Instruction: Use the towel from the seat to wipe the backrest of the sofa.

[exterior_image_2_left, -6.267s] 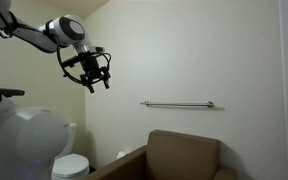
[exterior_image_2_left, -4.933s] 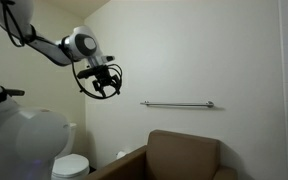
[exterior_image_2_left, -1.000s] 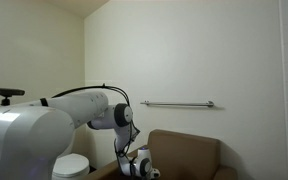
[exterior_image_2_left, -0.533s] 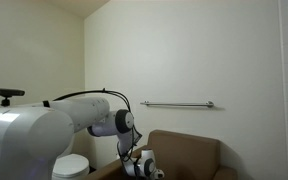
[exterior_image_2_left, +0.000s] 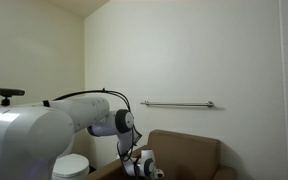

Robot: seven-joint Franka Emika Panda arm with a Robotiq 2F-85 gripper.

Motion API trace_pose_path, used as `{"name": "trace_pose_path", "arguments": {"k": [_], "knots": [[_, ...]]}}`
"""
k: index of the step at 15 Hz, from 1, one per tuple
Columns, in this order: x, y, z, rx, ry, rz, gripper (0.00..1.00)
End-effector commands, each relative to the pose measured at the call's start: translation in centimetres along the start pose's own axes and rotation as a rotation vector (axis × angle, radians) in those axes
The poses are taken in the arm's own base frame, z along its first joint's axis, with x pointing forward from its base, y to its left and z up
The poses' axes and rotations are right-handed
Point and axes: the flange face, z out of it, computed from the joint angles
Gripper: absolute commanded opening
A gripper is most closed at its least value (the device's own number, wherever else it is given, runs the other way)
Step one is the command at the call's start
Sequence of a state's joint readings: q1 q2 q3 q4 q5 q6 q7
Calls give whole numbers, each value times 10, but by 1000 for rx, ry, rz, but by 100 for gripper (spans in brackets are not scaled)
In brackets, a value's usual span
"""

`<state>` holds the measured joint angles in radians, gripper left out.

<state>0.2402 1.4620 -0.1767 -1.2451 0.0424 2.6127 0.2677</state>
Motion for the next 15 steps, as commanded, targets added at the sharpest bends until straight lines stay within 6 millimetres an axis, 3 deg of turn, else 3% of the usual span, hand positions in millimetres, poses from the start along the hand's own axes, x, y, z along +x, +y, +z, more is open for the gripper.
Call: {"name": "trace_pose_path", "arguments": {"k": [1,2,12,14,15], "knots": [[-4,-2,1,-8,-8,-25,75],[-5,-3,0,0,-9,-31,73],[-13,-6,0,29,-31,-50,8],[-18,-7,-1,48,-52,-74,4],[-5,-14,0,22,-8,-37,15]]}}
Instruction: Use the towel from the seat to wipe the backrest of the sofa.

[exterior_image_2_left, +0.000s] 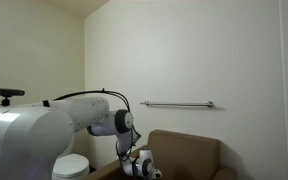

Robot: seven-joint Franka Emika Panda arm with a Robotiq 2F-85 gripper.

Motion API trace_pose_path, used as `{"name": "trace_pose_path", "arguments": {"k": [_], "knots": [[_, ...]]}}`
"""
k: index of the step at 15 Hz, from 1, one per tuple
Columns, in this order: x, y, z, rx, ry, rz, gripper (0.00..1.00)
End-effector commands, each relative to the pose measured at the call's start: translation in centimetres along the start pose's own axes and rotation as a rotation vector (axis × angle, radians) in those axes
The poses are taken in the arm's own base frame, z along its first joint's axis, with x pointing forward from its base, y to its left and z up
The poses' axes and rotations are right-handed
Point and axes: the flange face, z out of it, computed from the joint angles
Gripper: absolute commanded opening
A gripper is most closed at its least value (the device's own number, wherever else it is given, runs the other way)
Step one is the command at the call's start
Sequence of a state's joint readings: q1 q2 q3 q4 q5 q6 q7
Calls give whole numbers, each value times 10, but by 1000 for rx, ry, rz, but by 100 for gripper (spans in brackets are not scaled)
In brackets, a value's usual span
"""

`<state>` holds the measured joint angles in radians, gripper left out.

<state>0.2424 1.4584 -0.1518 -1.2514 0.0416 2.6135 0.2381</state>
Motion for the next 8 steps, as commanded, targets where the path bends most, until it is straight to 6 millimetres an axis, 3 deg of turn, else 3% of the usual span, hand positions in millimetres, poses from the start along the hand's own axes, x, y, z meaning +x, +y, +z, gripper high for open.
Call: {"name": "trace_pose_path", "arguments": {"k": [1,8], "knots": [[0,1,0,6,-2,-4,13],[-1,2,-1,11,-6,-8,13]]}}
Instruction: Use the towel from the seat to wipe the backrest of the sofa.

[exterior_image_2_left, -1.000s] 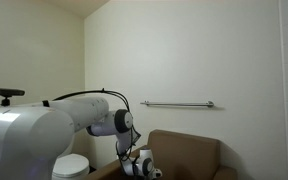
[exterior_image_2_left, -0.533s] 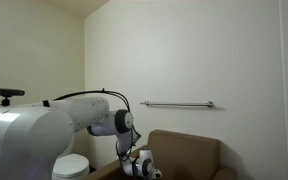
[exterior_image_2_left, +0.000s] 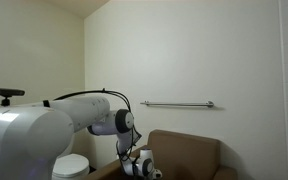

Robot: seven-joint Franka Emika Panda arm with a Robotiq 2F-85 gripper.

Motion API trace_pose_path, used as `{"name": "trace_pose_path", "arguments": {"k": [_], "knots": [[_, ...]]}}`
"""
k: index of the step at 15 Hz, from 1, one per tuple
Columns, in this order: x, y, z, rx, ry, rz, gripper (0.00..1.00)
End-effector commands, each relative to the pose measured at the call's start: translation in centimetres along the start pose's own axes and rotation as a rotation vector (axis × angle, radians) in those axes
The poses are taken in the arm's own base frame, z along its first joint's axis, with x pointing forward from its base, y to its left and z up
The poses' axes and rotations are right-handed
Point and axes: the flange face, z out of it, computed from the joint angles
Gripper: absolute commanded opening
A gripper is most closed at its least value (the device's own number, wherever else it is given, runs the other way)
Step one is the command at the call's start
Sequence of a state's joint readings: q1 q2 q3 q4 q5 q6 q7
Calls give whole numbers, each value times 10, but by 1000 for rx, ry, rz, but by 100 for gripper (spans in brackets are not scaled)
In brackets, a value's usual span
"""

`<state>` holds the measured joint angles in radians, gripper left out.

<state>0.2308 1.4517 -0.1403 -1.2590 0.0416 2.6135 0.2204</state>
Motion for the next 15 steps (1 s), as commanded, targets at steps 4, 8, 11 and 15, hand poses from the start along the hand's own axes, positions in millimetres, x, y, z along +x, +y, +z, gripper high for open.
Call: {"name": "trace_pose_path", "arguments": {"k": [4,8,11,15], "knots": [[-4,-4,0,8,-20,-9,7],[14,-15,-39,-16,14,-26,7],[33,-23,-85,-50,68,-28,7],[58,-14,-138,-59,158,-45,6]]}}
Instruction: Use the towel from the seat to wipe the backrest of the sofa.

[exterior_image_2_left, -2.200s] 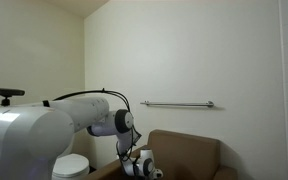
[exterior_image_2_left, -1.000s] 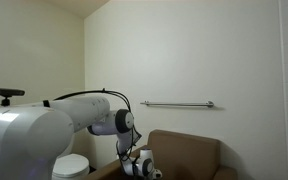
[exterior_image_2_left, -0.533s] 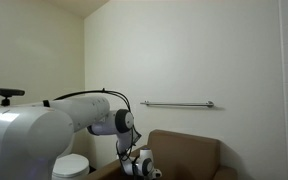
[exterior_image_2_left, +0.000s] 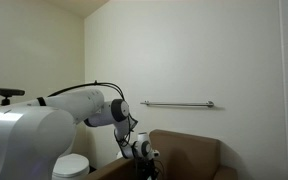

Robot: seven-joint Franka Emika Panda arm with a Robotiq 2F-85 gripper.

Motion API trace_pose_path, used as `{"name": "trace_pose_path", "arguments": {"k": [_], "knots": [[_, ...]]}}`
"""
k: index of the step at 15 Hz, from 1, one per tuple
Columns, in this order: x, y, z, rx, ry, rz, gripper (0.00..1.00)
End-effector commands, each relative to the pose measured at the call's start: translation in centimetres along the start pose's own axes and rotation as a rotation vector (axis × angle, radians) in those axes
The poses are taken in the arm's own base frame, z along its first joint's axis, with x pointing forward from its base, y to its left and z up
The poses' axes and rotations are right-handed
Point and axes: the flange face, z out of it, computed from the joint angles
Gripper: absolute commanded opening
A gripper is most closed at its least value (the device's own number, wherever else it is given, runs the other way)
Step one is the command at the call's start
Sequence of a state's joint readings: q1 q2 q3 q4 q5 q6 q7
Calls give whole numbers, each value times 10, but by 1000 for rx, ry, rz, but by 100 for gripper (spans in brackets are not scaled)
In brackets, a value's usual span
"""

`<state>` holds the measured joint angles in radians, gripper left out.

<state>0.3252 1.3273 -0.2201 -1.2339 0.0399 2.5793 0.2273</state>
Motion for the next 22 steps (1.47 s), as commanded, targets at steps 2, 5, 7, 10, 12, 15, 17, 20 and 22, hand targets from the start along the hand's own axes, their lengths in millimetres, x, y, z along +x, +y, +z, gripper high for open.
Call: {"name": "trace_pose_path", "arguments": {"k": [2,5,7,10,12,15,17,20,22], "knots": [[15,7,-22,-6,35,7,6],[17,8,-24,-3,38,-1,11],[14,5,-20,-3,33,-5,6],[24,-5,-33,-21,96,-77,6],[56,9,-69,-66,189,-131,6],[103,34,-132,-175,329,-187,6],[130,57,-175,-242,415,-198,6],[154,88,-225,-332,443,-183,6],[167,110,-256,-429,490,-166,7]]}}
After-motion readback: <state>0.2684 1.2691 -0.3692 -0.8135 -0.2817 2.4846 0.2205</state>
